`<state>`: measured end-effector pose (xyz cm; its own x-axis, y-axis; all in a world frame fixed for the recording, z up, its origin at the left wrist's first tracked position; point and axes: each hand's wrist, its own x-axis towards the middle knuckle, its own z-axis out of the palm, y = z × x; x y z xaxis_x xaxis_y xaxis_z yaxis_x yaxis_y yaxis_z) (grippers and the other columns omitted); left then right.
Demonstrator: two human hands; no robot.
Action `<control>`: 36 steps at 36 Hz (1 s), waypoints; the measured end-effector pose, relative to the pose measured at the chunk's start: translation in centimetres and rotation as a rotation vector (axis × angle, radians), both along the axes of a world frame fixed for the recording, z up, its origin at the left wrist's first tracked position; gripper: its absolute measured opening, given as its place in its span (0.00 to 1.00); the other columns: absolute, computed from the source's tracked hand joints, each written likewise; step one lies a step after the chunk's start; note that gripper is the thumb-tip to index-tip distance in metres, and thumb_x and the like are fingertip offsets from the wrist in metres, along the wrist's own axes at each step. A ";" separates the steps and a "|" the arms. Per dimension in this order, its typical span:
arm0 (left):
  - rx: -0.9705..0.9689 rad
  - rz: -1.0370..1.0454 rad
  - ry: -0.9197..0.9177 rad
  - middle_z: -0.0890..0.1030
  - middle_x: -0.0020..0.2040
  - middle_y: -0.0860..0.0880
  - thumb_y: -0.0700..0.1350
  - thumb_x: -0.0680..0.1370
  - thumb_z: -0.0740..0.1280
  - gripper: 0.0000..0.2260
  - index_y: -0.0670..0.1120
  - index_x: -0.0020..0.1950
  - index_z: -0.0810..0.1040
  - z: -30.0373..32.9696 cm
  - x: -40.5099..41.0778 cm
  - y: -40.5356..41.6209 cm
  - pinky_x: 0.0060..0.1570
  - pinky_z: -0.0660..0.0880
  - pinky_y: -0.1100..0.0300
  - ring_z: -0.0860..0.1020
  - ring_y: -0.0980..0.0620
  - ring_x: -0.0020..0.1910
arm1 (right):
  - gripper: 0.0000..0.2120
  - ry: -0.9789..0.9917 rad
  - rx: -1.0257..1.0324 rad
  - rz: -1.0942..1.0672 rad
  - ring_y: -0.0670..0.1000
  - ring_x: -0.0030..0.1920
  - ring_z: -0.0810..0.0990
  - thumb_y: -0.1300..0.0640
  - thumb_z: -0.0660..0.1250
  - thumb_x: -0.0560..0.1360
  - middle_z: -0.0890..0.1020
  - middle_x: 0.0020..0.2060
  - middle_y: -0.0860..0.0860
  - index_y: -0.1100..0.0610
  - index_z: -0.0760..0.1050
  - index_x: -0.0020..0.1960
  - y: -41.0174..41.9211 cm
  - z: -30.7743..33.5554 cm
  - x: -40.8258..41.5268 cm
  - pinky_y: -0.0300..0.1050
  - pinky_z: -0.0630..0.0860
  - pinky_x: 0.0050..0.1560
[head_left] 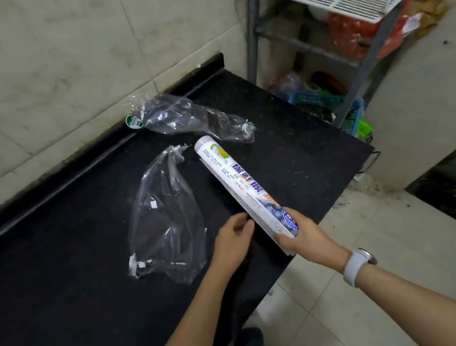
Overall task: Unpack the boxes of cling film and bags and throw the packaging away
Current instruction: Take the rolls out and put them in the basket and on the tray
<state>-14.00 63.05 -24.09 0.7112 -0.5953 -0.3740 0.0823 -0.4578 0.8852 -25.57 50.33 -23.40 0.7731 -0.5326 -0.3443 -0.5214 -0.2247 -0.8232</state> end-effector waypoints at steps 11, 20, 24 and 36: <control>-0.528 0.396 0.379 0.79 0.62 0.46 0.52 0.79 0.60 0.20 0.46 0.69 0.69 7.7 2.5 7.9 0.60 0.75 0.47 0.79 0.46 0.59 | 0.16 -0.202 0.340 0.318 0.31 0.43 0.77 0.62 0.66 0.73 0.78 0.48 0.39 0.42 0.72 0.53 6.3 6.8 1.9 0.26 0.74 0.43; -0.577 0.749 0.200 0.80 0.57 0.42 0.44 0.77 0.66 0.14 0.44 0.61 0.74 10.7 0.8 19.1 0.46 0.81 0.53 0.81 0.47 0.52 | 0.18 -0.181 0.343 0.577 0.33 0.47 0.77 0.59 0.64 0.75 0.78 0.54 0.45 0.53 0.70 0.65 15.5 7.4 4.4 0.23 0.70 0.46; -0.503 0.913 0.058 0.82 0.55 0.47 0.45 0.75 0.69 0.20 0.46 0.66 0.70 11.9 0.3 25.7 0.52 0.80 0.52 0.81 0.50 0.53 | 0.27 -0.298 0.023 0.644 0.40 0.53 0.72 0.49 0.67 0.73 0.71 0.56 0.42 0.43 0.62 0.69 21.3 7.9 6.1 0.29 0.67 0.55; -0.422 1.060 -0.041 0.82 0.55 0.50 0.45 0.74 0.70 0.16 0.48 0.62 0.74 13.5 -1.3 48.3 0.52 0.80 0.52 0.81 0.52 0.54 | 0.33 -0.441 0.019 1.173 0.39 0.58 0.70 0.47 0.57 0.73 0.60 0.62 0.34 0.24 0.41 0.65 45.3 8.9 11.0 0.34 0.70 0.54</control>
<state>-15.25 111.39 -10.64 0.9379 0.2391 -0.2514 0.2174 0.1597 0.9629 -14.59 95.61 -14.47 0.8286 0.5562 0.0637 0.3050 -0.3531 -0.8845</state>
